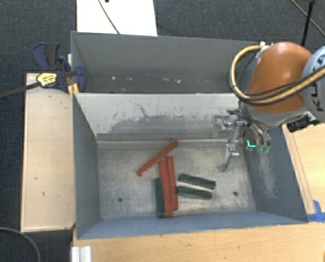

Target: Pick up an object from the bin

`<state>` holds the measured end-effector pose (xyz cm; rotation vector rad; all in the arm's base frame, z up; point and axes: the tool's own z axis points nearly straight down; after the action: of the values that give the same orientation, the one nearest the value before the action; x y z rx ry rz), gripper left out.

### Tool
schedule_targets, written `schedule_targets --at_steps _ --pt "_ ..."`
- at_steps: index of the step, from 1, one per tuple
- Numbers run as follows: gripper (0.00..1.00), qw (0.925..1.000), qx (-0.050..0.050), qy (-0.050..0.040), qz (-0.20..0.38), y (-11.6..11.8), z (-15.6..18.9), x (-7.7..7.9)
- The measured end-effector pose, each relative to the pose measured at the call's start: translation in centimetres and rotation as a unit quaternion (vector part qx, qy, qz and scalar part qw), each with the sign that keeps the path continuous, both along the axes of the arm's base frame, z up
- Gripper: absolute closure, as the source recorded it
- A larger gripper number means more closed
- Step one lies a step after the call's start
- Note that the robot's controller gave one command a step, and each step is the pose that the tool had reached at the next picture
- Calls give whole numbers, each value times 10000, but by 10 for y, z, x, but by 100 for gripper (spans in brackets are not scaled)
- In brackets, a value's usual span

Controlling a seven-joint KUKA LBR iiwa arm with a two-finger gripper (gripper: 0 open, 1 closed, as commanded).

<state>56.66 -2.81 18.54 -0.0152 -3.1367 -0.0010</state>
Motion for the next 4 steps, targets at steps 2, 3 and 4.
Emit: schedule_targets --at_steps 2,3,4 --pt "0 9984 0 -23 -574 61 -84 -86" --pt "0 9941 -3 -8 -1085 64 -85 -91" --pt "0 9945 -3 -44 -1051 72 -116 -87"
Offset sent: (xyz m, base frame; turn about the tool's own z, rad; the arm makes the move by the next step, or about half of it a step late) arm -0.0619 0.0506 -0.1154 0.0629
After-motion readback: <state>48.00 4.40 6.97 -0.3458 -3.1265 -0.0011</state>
